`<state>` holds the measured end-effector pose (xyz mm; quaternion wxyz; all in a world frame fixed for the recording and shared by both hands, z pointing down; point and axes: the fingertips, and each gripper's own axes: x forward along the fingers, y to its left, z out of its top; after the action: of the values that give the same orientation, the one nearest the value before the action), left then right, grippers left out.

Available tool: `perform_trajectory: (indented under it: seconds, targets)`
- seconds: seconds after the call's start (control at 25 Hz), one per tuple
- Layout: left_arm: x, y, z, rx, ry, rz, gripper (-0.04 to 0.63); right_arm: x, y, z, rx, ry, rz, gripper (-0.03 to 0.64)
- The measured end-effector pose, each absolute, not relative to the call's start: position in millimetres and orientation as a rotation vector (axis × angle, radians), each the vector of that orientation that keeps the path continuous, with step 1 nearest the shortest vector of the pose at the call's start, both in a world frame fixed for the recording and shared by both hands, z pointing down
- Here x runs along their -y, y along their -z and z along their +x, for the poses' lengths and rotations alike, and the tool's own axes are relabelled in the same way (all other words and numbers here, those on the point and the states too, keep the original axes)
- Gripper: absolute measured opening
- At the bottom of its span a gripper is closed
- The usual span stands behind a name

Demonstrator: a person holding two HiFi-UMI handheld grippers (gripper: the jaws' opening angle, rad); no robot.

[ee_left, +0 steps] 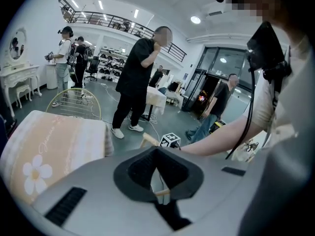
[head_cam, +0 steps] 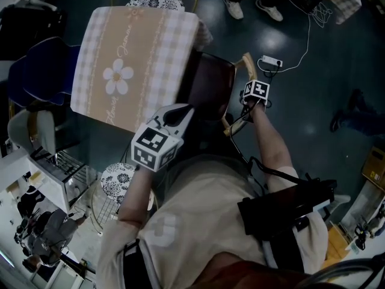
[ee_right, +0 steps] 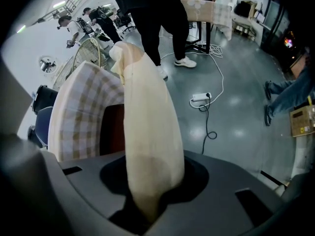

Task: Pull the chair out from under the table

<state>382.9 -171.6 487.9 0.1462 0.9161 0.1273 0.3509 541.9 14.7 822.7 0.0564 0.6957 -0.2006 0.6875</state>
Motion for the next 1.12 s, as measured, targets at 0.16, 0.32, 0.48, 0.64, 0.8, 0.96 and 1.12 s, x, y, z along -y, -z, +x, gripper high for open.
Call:
perform_trajectory:
  seconds: [0.16, 0.32, 0.48, 0.64, 0.8, 0.96, 1.12]
  targets:
    - [167.5, -486.9, 385.1, -0.38, -1.006, 2.636, 0.006, -24.7, -821.8, 543.1, 0.582, -2.09, 2.115, 0.134]
    - [162.8, -486.6, 388.2, -0.39, -1.008, 2.634, 0.008, -28.7, -822.9, 543.7, 0.579, -2.092, 2.119, 0.133]
    - [159.1, -488.2, 390.8, -0.404, -1.008, 2.637, 0.007, -29.0, -822.8, 545.9, 0.576, -2.09, 2.122, 0.133]
    - [162.0, -488.1, 389.6, -0.379, -1.02, 2.636, 0.006, -29.9, -821.7, 544.1, 0.563, -2.091, 2.122, 0.132]
    - [163.3, -487.1, 390.7, -0.363, -1.019, 2.634, 0.006, -31.6, -820.2, 547.5, 0.565, -2.089, 2.125, 0.132]
    - [160.5, -483.1, 393.9, -0.366, -1.011, 2.63, 0.007, -39.5, -816.3, 551.1, 0.541, -2.082, 2.14, 0.13]
    - [160.5, -484.1, 393.8, -0.369, -1.016, 2.629, 0.006, -42.4, -818.1, 554.6, 0.538, -2.08, 2.147, 0.13]
